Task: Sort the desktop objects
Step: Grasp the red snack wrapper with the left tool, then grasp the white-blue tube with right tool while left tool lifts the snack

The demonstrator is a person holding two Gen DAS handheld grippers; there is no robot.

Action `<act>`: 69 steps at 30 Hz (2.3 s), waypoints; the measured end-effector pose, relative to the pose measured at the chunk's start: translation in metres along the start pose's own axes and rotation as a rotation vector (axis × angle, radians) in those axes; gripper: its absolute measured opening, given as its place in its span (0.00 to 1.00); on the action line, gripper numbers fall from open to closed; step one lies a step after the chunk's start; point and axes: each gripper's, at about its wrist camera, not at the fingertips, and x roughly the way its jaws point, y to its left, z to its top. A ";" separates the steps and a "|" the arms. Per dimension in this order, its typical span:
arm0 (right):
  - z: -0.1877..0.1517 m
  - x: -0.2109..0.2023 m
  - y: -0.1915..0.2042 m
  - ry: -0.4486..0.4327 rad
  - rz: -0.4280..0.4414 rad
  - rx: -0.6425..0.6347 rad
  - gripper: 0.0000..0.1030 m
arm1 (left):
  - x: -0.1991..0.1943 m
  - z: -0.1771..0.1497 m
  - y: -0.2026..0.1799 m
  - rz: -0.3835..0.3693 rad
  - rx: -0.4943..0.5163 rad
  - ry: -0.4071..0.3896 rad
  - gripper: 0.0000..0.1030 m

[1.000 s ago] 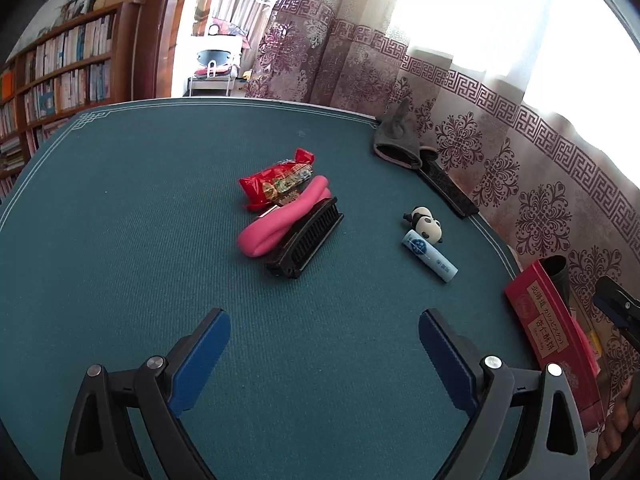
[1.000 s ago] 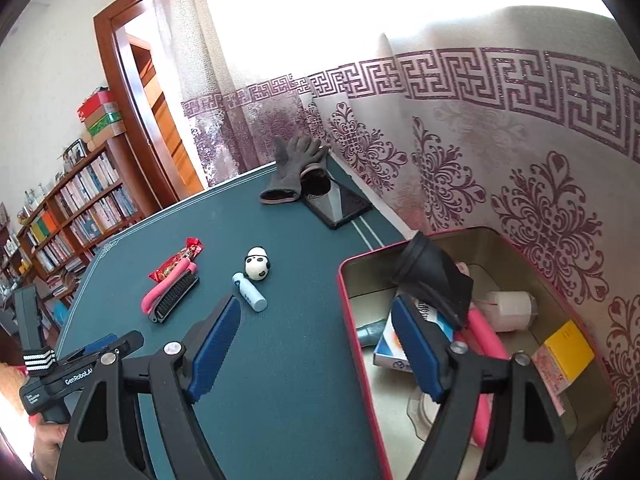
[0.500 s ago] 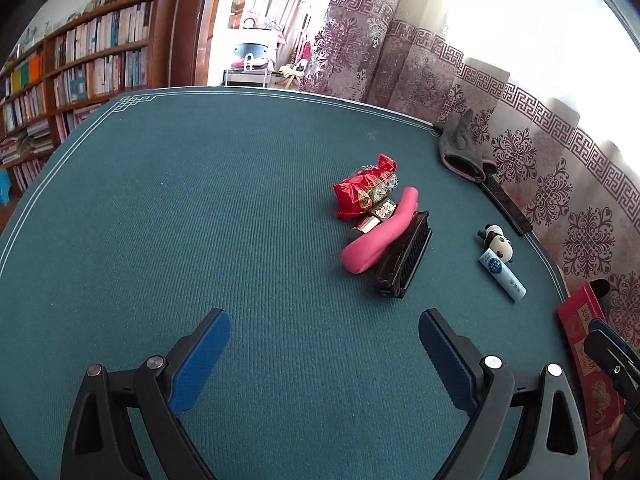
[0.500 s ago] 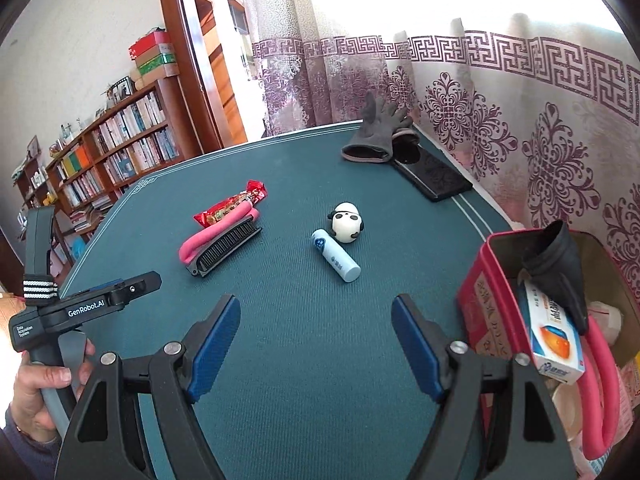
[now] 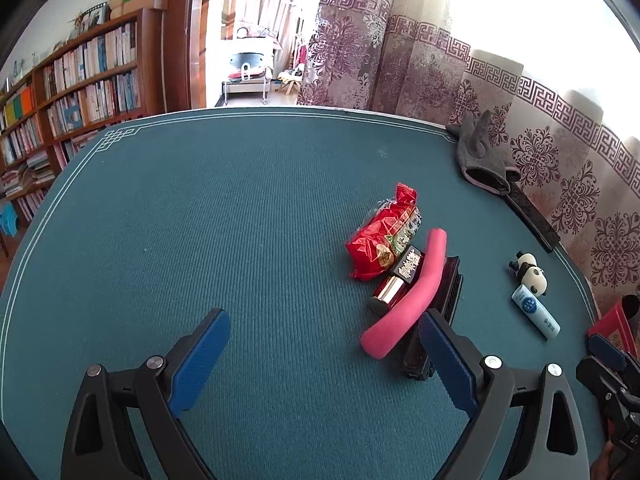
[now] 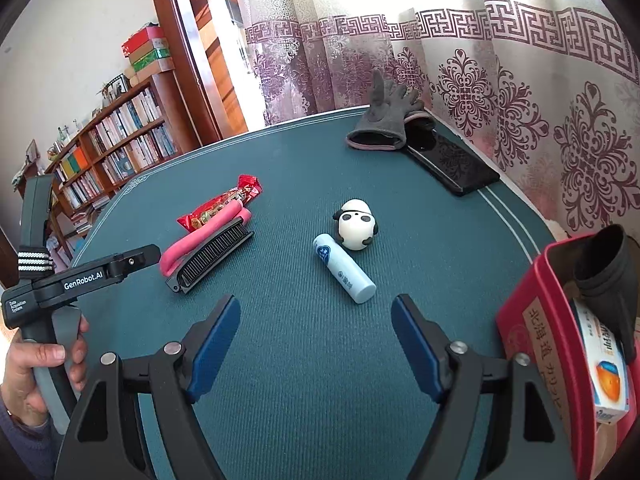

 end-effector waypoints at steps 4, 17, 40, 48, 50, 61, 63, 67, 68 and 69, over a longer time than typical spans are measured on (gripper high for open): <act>-0.005 0.011 0.000 0.017 0.001 -0.004 0.79 | 0.017 0.025 -0.003 0.013 0.023 -0.006 0.94; -0.012 0.028 -0.016 0.074 0.054 0.082 0.78 | 0.069 0.041 -0.029 0.026 0.244 0.044 0.94; -0.011 0.030 -0.015 0.079 0.071 0.069 0.77 | 0.044 0.023 -0.046 -0.059 0.207 0.035 0.25; 0.006 0.039 0.000 0.092 -0.050 -0.039 0.65 | 0.013 0.006 -0.023 -0.063 0.131 -0.014 0.25; 0.013 0.050 -0.001 0.106 -0.090 -0.056 0.59 | 0.012 0.003 -0.024 -0.064 0.137 -0.015 0.25; 0.014 0.068 0.009 0.129 -0.134 -0.137 0.20 | 0.008 -0.002 -0.030 -0.098 0.153 -0.019 0.25; 0.011 0.062 0.011 0.130 -0.098 -0.113 0.20 | 0.003 -0.002 -0.030 -0.100 0.152 -0.029 0.25; 0.005 0.042 0.013 0.112 -0.043 -0.063 0.20 | -0.009 -0.001 -0.036 -0.109 0.158 -0.050 0.25; 0.004 0.035 0.015 0.100 -0.042 -0.061 0.20 | -0.012 -0.002 -0.038 -0.113 0.161 -0.053 0.25; 0.003 0.028 0.016 0.089 -0.039 -0.057 0.20 | -0.015 -0.003 -0.040 -0.117 0.164 -0.055 0.25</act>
